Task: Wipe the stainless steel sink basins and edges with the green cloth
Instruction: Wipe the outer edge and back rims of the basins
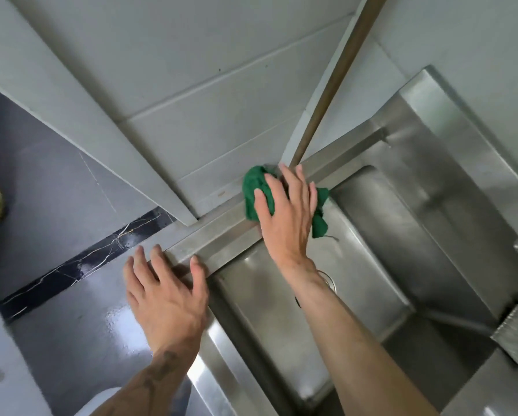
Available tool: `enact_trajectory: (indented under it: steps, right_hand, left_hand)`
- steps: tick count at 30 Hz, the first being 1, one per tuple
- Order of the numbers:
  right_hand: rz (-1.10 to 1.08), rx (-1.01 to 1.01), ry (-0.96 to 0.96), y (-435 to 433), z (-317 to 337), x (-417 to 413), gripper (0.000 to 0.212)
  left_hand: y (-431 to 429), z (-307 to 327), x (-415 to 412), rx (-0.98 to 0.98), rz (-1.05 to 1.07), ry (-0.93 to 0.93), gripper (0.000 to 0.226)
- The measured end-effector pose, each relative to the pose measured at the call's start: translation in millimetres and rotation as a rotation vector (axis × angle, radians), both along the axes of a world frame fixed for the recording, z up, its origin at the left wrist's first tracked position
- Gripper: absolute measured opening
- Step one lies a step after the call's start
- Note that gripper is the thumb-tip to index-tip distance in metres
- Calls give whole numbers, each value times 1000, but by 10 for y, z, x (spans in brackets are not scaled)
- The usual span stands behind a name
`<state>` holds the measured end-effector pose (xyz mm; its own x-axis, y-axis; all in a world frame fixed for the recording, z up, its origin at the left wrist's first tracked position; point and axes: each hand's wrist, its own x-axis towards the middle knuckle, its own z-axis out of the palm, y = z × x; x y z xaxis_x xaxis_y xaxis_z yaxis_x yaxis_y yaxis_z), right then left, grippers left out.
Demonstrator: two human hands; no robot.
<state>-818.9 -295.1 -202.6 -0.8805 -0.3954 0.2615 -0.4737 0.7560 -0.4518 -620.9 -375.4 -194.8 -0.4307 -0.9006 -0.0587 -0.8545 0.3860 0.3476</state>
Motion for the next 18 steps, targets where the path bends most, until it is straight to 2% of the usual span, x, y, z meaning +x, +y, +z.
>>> enact_trajectory:
  steps: [2, 3, 7, 10, 13, 15, 18]
  right_hand:
    - [96, 21, 19, 147, -17, -172, 38]
    - [69, 21, 14, 229, -26, -354, 39]
    - [-229, -18, -46, 502, 14, -1251, 45]
    - [-337, -58, -31, 402, 42, -1322, 40]
    - [-221, -26, -17, 395, -22, -1115, 40]
    - [-131, 8, -32, 518, -21, -1257, 46]
    - [-166, -5, -70, 620, 28, -1618, 48]
  left_hand:
    - [13, -2, -1, 13, 3, 8, 73]
    - [22, 4, -4, 18, 5, 16, 73]
    - [42, 26, -44, 27, 17, 54, 73]
    - [33, 6, -54, 9, 18, 46, 73]
    - [45, 8, -68, 6, 22, 46, 73]
    - [45, 9, -69, 8, 26, 39, 73]
    - [40, 5, -67, 7, 18, 36, 72]
